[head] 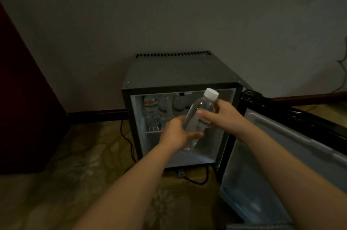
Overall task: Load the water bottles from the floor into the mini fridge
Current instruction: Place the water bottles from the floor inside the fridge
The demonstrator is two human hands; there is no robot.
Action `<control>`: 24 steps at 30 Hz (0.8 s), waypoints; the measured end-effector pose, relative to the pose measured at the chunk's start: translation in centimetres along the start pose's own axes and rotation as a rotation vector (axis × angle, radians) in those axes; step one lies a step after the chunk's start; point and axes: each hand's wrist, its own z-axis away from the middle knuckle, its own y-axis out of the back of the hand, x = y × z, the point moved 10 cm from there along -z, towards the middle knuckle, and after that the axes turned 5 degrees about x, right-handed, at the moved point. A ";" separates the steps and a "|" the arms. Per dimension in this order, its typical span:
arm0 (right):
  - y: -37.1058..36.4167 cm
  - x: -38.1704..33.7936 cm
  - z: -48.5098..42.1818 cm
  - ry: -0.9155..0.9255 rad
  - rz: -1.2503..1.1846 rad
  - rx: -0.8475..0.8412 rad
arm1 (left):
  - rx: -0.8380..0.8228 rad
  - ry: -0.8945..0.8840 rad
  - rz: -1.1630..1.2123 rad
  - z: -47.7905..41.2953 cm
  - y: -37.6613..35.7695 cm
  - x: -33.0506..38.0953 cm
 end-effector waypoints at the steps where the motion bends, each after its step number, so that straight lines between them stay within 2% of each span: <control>1: -0.3 0.7 -0.3 -0.016 -0.023 -0.018 | -0.004 0.005 -0.043 -0.6 -0.2 -0.4; 4: -0.9 2.6 -1.3 -0.050 -0.055 -0.038 | -0.024 0.031 -0.109 -1.6 -1.0 -1.6; 9: -0.7 3.4 -3.3 -0.030 -0.030 0.038 | -0.030 0.046 0.014 -3.3 -2.4 -2.1; 12: -1.1 4.0 -4.7 -0.021 0.040 0.061 | 0.023 0.048 -0.015 -4.7 -2.9 -2.9; 17: -1.4 5.2 -6.8 -0.031 0.125 0.140 | 0.083 0.150 -0.011 -6.9 -3.4 -4.7; 24: -1.7 7.2 -9.6 -0.117 0.190 0.235 | 0.113 0.289 0.284 -9.1 -4.8 -6.2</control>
